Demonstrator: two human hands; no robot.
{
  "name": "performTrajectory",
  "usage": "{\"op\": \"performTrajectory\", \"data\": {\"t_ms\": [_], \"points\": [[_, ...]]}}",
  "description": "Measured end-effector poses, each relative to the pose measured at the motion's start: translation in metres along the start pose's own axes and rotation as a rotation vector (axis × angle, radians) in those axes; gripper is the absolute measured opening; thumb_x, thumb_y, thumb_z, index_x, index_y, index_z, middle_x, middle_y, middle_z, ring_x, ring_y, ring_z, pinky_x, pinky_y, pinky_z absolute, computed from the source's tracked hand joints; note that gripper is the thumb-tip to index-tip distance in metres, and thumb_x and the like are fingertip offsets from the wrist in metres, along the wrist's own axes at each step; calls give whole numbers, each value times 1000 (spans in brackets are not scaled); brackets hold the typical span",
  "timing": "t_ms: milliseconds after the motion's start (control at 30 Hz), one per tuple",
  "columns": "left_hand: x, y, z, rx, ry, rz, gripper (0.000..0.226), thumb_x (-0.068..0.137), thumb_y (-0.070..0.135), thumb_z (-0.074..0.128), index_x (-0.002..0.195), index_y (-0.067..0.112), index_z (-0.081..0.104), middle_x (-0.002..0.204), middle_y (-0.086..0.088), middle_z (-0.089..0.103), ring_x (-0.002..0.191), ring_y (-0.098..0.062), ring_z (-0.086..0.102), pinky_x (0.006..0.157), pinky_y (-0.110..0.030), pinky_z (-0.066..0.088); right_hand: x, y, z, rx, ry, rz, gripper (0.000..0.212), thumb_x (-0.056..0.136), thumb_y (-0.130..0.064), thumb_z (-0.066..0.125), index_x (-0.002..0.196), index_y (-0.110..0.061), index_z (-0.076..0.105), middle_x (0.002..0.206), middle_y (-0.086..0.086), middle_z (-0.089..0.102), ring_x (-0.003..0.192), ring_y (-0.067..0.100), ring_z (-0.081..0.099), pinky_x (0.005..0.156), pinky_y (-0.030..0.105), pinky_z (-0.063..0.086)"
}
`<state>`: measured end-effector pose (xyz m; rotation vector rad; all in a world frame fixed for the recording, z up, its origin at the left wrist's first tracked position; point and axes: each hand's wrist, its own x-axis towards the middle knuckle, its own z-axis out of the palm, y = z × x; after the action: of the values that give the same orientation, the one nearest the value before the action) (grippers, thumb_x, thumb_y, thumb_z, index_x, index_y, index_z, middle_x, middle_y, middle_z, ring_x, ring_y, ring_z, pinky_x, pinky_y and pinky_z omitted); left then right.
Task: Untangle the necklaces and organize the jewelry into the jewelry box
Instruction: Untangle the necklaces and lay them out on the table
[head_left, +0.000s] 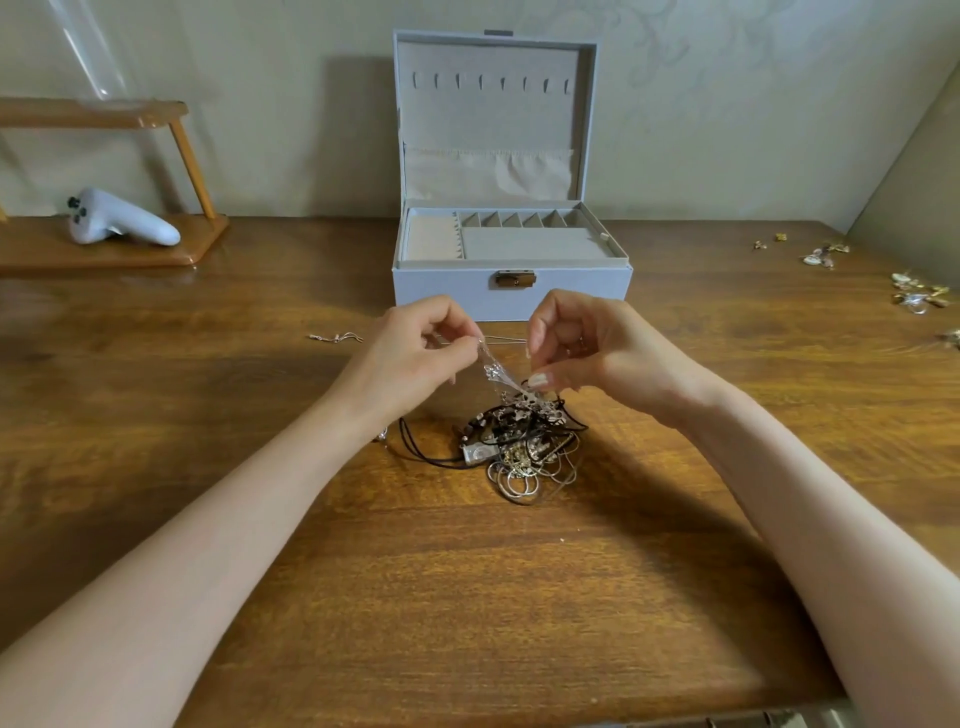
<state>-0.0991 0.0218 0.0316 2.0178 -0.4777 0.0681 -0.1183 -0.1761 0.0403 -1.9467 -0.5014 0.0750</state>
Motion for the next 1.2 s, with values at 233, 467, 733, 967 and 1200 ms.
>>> {"op": "performTrajectory", "data": {"t_ms": [233, 467, 733, 967, 1200], "points": [[-2, 6, -4, -144, -66, -50, 8, 90, 13, 56, 85, 17, 62, 72, 5, 66, 52, -1, 50, 49, -12, 39, -1, -3, -1, 14, 3, 29, 28, 76, 14, 66, 82, -11, 53, 69, 3, 63, 59, 10, 56, 54, 19, 41], [-5, 8, -1, -90, -59, -36, 20, 91, 8, 50, 93, 21, 65, 76, 16, 61, 67, 2, 49, 59, -9, 37, 0, -2, -3, 82, 104, -36, 26, 74, 10, 69, 82, -9, 54, 70, 12, 62, 60, 17, 55, 55, 23, 41], [-8, 12, 2, -152, -119, 40, 14, 89, 18, 60, 77, 12, 63, 67, 5, 65, 56, 4, 50, 58, -9, 41, 0, -3, -2, 115, 114, -27, 21, 75, -4, 72, 91, -10, 59, 77, 10, 62, 63, 14, 56, 55, 21, 44], [-7, 11, 1, -220, -44, -17, 18, 90, 20, 59, 74, 11, 61, 64, 5, 64, 51, 3, 47, 51, -4, 36, 1, 1, 2, 47, -19, 86, 17, 69, -20, 74, 77, -11, 62, 70, 2, 61, 61, 5, 53, 56, 15, 40], [-4, 8, -2, -218, 4, -57, 22, 90, 18, 59, 70, 9, 57, 59, 3, 58, 48, 3, 47, 48, -6, 35, 0, 3, -3, 31, 68, 121, 6, 80, -6, 70, 78, -6, 65, 60, -3, 65, 55, 10, 54, 52, 18, 43]]}}
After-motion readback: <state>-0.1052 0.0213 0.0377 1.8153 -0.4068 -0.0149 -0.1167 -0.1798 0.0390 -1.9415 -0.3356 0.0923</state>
